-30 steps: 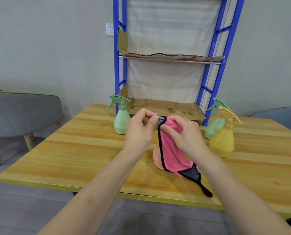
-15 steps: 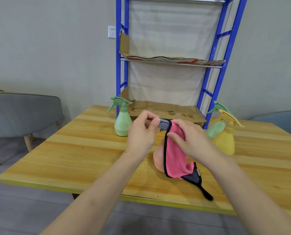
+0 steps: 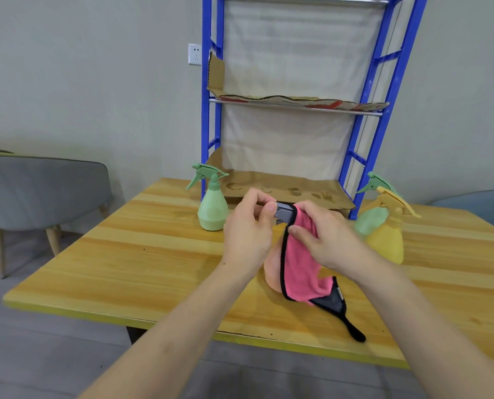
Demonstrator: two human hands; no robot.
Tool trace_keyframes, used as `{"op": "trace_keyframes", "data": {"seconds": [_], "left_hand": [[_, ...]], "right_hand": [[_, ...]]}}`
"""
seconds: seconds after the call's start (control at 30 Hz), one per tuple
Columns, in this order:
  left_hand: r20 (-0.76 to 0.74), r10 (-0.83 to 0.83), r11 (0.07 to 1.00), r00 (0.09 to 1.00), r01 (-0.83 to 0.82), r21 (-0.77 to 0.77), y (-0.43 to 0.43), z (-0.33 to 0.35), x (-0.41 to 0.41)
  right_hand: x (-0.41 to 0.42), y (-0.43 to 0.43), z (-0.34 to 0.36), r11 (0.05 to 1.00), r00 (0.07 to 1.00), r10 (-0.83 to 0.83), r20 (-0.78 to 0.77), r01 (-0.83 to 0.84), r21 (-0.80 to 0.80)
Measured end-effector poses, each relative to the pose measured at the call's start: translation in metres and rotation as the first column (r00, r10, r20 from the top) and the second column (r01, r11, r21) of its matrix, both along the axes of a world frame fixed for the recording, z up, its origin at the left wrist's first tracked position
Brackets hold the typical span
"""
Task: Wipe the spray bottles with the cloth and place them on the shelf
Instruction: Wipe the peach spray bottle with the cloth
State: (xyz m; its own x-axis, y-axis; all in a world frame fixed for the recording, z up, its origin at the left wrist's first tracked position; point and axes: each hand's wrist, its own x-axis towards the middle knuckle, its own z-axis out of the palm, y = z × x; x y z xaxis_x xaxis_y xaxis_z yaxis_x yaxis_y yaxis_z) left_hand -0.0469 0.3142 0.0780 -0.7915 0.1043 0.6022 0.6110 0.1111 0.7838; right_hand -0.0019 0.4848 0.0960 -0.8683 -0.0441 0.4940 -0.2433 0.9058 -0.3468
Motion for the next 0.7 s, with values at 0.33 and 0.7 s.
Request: {"op": "trace_keyframes", "data": {"seconds": [0.33,0.7], "left_hand": [[0.025,-0.018,1.0,1.0,0.019,-0.018,-0.001,0.002,-0.008],[0.059,-0.048,0.999,0.997,0.047,0.018,0.002,0.0,-0.013]], "right_hand": [[0.007,0.007,0.0,0.999,0.999,0.042,-0.003,-0.042,-0.031],[0.002,0.001,-0.004,0.997,0.997,0.004,-0.083,-0.01,-0.074]]}}
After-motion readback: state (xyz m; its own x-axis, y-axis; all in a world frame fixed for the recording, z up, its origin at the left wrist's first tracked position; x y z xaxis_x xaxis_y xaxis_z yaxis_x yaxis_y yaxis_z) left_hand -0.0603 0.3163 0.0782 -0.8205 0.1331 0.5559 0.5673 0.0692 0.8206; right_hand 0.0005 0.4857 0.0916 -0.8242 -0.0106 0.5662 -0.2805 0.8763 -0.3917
